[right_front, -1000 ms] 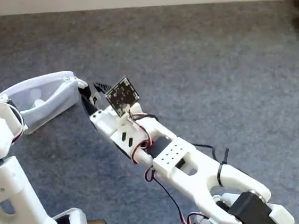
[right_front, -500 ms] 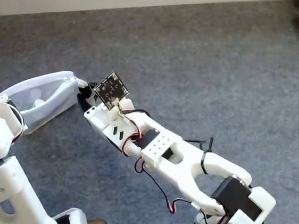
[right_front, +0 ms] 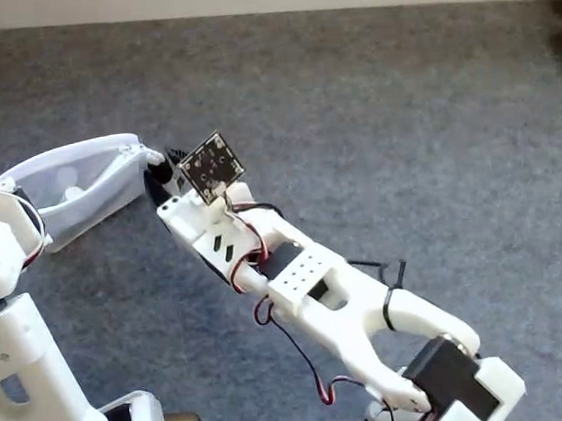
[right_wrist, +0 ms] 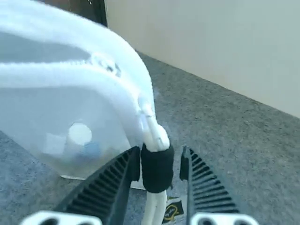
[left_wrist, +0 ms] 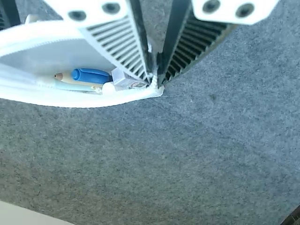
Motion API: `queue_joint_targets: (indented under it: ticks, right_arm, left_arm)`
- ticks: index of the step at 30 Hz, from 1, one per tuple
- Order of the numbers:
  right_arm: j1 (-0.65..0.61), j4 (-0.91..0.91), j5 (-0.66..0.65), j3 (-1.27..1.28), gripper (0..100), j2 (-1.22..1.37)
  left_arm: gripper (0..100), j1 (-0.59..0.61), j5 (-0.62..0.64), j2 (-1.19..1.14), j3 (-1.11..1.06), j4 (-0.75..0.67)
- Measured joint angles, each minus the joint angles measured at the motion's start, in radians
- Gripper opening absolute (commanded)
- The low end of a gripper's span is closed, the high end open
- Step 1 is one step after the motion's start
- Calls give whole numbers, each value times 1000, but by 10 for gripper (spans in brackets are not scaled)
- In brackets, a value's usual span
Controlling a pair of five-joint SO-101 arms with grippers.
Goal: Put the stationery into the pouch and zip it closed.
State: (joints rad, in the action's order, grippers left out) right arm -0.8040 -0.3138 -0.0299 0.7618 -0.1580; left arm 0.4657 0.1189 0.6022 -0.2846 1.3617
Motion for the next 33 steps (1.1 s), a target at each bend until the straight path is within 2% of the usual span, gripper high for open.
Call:
queue_joint_targets:
  ticks: [11, 16, 18, 23, 33]
  right_arm:
    - [0, 0, 0, 0, 130, -5]
    - [0, 0, 0, 0, 4, -5]
    - [3, 0, -5, 0, 7, -5]
    - [5, 0, -140, 0, 5, -5]
    - [12, 0, -170, 81, 5, -106]
  left_arm:
    - [7, 0, 0, 0, 0, 0]
    - [7, 0, 0, 0, 0, 0]
    - [7, 0, 0, 0, 0, 0]
    - [7, 0, 0, 0, 0, 0]
    - [11, 0, 0, 0, 0, 0]
